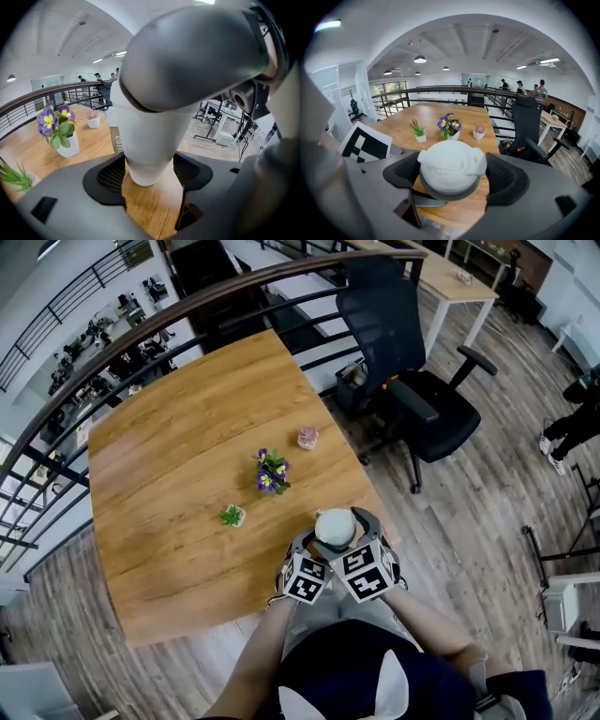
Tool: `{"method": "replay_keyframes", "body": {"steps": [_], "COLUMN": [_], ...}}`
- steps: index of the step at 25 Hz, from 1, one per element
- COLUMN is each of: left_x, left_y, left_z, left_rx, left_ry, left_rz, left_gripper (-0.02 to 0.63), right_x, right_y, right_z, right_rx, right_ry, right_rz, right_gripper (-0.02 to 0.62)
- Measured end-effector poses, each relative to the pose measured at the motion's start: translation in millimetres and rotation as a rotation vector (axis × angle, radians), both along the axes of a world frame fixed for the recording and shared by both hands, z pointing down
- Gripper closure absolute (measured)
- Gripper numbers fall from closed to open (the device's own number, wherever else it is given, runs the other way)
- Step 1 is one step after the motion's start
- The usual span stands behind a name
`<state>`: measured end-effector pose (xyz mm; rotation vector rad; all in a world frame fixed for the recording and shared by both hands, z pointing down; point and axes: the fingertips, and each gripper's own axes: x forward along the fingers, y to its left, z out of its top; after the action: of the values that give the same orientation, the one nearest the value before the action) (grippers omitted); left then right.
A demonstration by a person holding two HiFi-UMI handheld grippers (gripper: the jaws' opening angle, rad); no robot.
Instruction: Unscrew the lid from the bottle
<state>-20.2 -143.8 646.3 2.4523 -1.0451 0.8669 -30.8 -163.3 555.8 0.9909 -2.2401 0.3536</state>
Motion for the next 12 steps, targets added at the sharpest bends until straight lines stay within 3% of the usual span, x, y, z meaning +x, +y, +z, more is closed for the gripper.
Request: {"method": "replay_keyframes", "body": {"steps": [4, 12], "left_x": [0.8, -0.7], "left_y": [0.5, -0.1], "left_z": [-1.4, 0.9], "left_rx": [-0.002, -0.007], "left_ry": [0.002, 0.003], "left_rz": [0.0, 0.0], "left_gripper": [0.284, 0.284], "right_x": [-1.3, -5.1], "right_y": [2.6, 11.5], "right_z": [0.2, 4.3], "right_rx": [-0.01, -0.083], "right_ry": [0.009, 0.138], "right_rz": [-0.155, -0.645], "right_gripper": [0.155, 0.155]}}
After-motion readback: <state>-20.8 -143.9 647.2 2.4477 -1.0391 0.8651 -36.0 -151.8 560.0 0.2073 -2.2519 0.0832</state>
